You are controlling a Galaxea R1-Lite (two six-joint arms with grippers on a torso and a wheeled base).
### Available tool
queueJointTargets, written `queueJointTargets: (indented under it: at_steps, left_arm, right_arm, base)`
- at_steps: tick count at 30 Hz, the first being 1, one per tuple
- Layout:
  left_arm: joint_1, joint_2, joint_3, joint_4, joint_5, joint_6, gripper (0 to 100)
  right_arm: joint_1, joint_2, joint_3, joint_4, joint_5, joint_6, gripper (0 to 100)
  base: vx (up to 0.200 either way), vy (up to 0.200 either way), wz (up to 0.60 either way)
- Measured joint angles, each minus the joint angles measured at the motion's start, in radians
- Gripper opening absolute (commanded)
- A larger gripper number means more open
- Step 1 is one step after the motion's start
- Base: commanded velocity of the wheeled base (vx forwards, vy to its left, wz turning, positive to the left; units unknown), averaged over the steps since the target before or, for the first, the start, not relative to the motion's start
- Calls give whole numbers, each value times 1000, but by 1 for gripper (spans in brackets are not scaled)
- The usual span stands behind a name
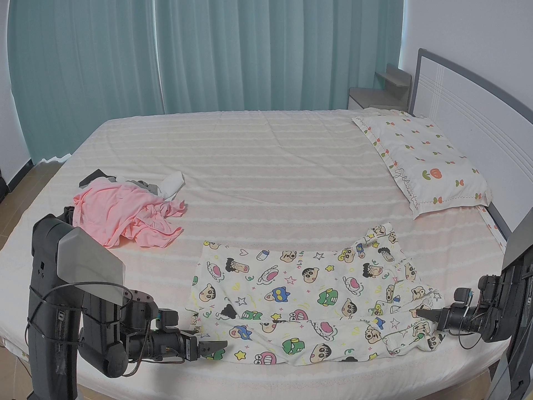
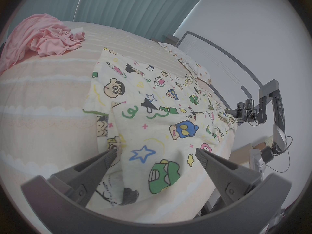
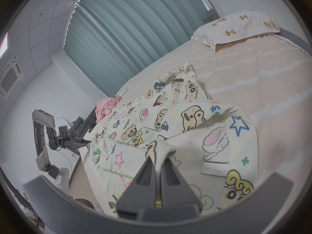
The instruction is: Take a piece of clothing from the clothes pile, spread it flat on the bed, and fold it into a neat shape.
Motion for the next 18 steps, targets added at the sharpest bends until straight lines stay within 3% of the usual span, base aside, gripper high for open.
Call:
queueJointTargets:
  at_steps: [16,17,18]
  left_arm:
    - [-38,29,-82,5,26,-13,100]
    - [-40,31,-85,6,30,-14,0]
    - [-41,32,-86,6,31,-14,0]
  right_arm:
    - [0,0,-2,0,0,0,0]
    - [0,0,-2,0,0,0,0]
    - [0,0,-2,0,0,0,0]
  base:
    - [0,0,0]
    - [0,0,0]
    - [0,0,0]
